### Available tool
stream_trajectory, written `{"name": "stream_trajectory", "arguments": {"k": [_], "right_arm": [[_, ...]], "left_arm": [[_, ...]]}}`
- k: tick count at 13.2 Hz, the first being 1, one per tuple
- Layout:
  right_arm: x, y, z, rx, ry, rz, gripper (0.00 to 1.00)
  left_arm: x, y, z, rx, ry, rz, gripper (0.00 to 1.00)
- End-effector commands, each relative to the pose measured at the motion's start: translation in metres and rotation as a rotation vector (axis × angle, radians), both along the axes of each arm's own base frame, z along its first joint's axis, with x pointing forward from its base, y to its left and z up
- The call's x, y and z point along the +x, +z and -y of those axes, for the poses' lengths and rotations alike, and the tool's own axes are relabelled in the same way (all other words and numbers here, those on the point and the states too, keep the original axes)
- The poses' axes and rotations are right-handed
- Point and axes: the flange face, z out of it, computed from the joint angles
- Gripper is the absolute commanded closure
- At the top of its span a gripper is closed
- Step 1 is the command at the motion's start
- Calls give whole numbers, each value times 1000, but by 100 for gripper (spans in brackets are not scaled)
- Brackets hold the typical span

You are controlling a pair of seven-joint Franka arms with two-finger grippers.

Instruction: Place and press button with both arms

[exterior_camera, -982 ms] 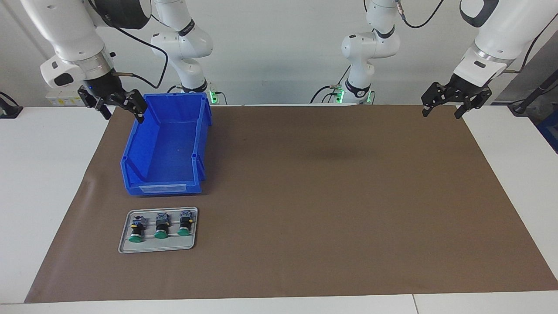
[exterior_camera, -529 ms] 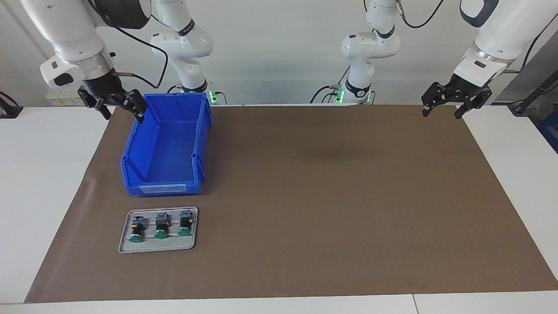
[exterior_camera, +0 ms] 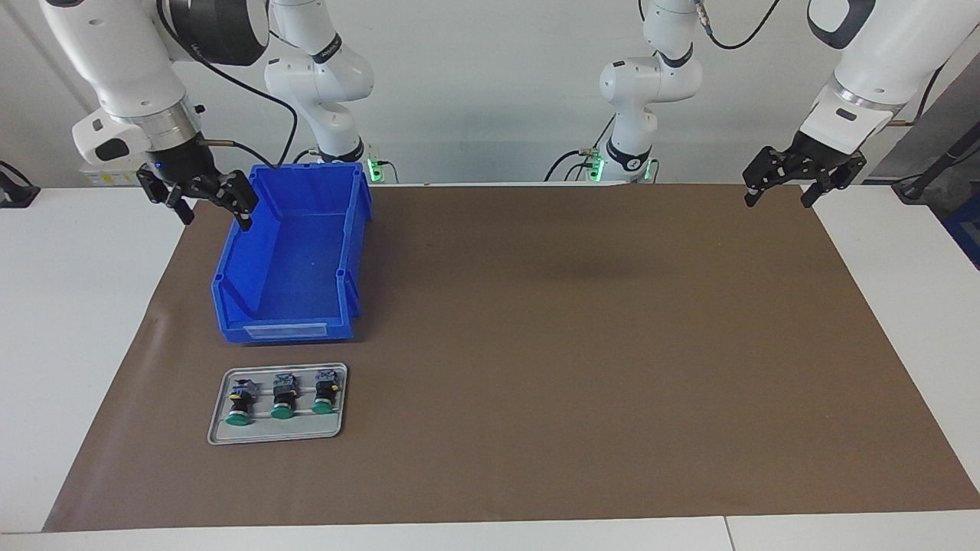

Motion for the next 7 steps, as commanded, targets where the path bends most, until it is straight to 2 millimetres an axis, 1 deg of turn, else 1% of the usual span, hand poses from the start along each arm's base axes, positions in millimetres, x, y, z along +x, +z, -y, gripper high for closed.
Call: {"name": "stream_trajectory", "arguments": {"k": [1,2,3,4,6,7], "right_arm": [[42,-34,4,-14,-4,26,0],[62,-54,3,-11,-4,37,0],[80,-74,-3,-14,7,57,0],[99,-99,-9,-19,19,76,0],[126,-151,-20,-24,41,111,0],[134,-168,-20,-27,46,123,0]], "left_arm": [[-5,4,-4,22,18,11,0],[-6,4,-4,30,21,10,0],[-6,4,-4,30,20,10,0],[-7,5,-4,31,21,8,0],[-8,1,-5,32,20,-1,0],[-8,2,-8,32,26,2,0]]}}
